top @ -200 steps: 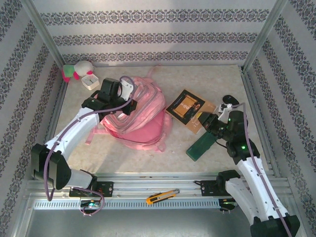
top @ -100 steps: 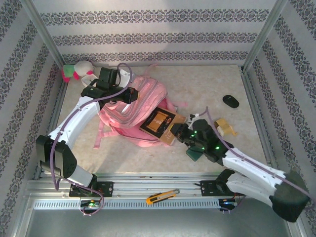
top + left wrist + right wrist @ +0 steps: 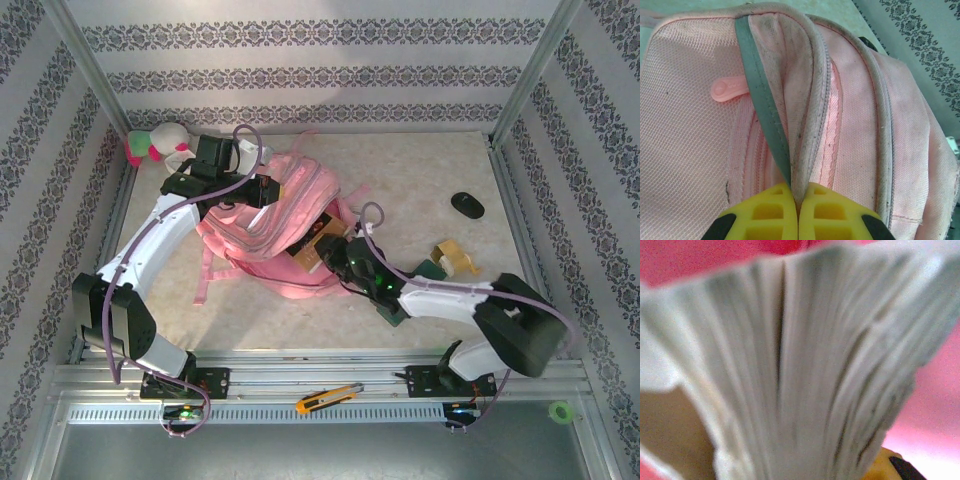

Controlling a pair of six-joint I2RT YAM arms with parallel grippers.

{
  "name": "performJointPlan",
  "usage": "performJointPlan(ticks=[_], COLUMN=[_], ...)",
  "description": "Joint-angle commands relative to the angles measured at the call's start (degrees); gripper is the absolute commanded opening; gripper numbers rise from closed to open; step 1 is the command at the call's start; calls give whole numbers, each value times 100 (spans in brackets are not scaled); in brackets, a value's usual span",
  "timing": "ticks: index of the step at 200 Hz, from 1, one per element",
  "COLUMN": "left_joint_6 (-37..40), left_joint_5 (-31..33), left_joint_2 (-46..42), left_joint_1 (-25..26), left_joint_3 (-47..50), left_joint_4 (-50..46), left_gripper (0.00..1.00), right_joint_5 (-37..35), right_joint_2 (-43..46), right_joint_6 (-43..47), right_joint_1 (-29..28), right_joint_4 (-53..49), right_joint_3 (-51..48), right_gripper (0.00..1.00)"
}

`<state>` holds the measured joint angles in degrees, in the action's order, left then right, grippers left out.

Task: Pack the student bag

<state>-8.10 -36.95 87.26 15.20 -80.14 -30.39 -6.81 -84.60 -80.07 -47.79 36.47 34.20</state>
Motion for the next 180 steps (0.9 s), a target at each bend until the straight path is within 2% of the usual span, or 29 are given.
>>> performJointPlan(ticks=[1,81,126,160,180], left_joint_6=[-182,-243,-272,-98,-87], left_joint_5=[-512,-684,-609,-441,-381], left_joint_2=[-62,-52,-43,-23,-17], left_joint_1=[-61,-69,-66,-68,-62], left_joint_3=[-364,-475,-520,-526,-512], left_joint_4=[763,842,843,682,666], left_gripper=[0,0,0,0,0], right_joint_5=[-261,16,-124,-55,-58], right_joint_2=[-510,-2747,-3481,-3372,-3064], right_joint_6=[-174,-373,-697,-938,-897], right_joint_1=[-12,267,356,347,349], right_joint_4=[1405,1644,1378,929,693], right_joint_3=[516,2174,2538,2287,2010], right_gripper=[0,0,0,37,51])
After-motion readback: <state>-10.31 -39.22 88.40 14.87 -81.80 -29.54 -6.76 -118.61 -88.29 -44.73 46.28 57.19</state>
